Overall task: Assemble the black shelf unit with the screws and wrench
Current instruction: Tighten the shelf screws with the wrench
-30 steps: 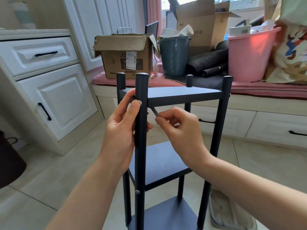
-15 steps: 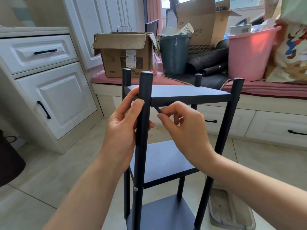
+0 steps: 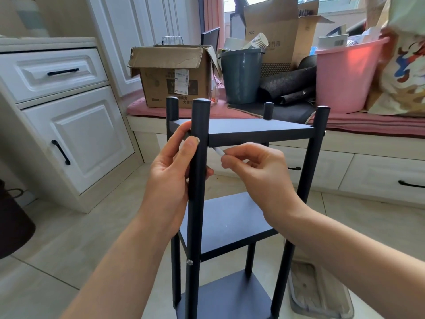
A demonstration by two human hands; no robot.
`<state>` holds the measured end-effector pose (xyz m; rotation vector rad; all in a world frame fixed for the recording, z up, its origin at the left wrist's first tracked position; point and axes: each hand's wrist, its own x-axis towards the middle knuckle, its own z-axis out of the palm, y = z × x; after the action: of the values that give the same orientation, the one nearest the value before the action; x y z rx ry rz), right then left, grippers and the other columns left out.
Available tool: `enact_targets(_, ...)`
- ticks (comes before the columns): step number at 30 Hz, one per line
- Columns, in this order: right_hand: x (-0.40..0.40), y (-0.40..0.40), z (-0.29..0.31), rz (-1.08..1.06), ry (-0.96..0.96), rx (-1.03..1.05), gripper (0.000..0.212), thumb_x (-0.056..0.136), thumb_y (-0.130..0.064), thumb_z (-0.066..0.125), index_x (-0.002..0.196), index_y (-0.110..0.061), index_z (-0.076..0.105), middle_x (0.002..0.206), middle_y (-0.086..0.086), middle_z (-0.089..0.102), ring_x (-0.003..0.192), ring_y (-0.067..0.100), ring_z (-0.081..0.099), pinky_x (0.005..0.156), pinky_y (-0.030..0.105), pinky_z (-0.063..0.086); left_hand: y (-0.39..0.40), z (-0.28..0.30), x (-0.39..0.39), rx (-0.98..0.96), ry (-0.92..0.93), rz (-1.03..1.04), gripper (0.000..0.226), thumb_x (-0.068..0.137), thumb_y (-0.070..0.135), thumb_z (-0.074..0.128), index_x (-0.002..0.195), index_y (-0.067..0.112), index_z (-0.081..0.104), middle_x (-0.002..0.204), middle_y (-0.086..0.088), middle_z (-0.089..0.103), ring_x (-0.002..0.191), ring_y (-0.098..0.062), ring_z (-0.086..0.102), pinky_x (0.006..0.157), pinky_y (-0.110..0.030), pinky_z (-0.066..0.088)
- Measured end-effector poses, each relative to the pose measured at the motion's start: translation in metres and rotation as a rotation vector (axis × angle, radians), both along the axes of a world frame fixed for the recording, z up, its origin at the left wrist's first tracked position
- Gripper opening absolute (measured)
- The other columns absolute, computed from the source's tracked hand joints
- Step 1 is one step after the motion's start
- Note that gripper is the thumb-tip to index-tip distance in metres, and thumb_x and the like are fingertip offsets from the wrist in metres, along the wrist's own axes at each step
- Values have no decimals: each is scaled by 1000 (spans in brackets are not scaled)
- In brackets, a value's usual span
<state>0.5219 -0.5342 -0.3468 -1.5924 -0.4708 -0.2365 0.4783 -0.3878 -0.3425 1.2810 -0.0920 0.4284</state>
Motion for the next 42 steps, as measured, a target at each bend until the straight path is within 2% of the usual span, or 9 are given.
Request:
enact_targets(4,-3,-1,2,16,42,17,10,84,-12,76,80,-21,76,79,0,73,80,26,65,71,27,51,-1,-1,1,-2,0,-8,32,84,39,70,116,40,72,88,4,68,67,-17,62,71,-28,56)
enact_targets(7,-4,0,2,97,204,101,5,85,-12,74,83,-16,76,70,-5,71,61,2,60,55,13,44,-1,0,2,-3,5,-25,30,85,39,68,114,41,73,91,4,70,70,-16,63,73,-27,56)
enact_targets(10,-2,2,1,123,250,95,3,87,-16,72,88,-15,75,69,-9,71,54,-4,56,52,10,42,-1,2,2,-22,13,-29,28,86,36,67,112,41,73,91,5,70,69,-16,63,73,-26,56)
enact_targets(20,1,13,-9,18,179,149,11,84,-14,76,78,-23,73,70,-11,70,63,-2,58,59,12,46,-2,1,3,-22,7,-39,30,86,36,68,116,39,72,90,3,69,67,-17,64,72,-27,56)
enact_targets(25,-1,24,-13,-2,136,187,4,85,-9,74,83,-13,74,79,0,73,81,21,67,75,26,56,-1,1,4,-21,1,-50,31,85,36,68,116,38,72,94,4,71,74,-14,66,75,-27,57)
enact_targets(32,2,35,-16,-25,78,174,4,85,-7,73,81,-8,73,76,4,71,73,27,57,68,28,51,3,1,3,-32,-6,-44,29,86,35,67,114,38,73,92,3,70,72,-15,64,75,-27,56)
enact_targets(35,6,39,-17,-22,67,156,5,85,-8,74,80,-8,73,75,2,71,67,20,51,63,23,47,6,1,3,-28,0,-29,29,87,35,66,116,38,73,91,4,71,71,-15,64,75,-27,56)
enact_targets(39,10,46,-19,-26,104,141,6,85,-10,75,80,-12,73,75,-3,70,69,17,51,64,19,47,7,1,3,-24,4,-29,30,86,36,66,115,38,73,93,4,70,73,-14,64,76,-27,56)
enact_targets(42,13,51,-19,-36,125,127,9,85,-10,73,79,-15,73,76,-4,70,75,25,55,69,22,50,6,1,3,-31,1,-37,28,86,34,66,112,39,74,93,4,71,74,-13,66,74,-26,56)
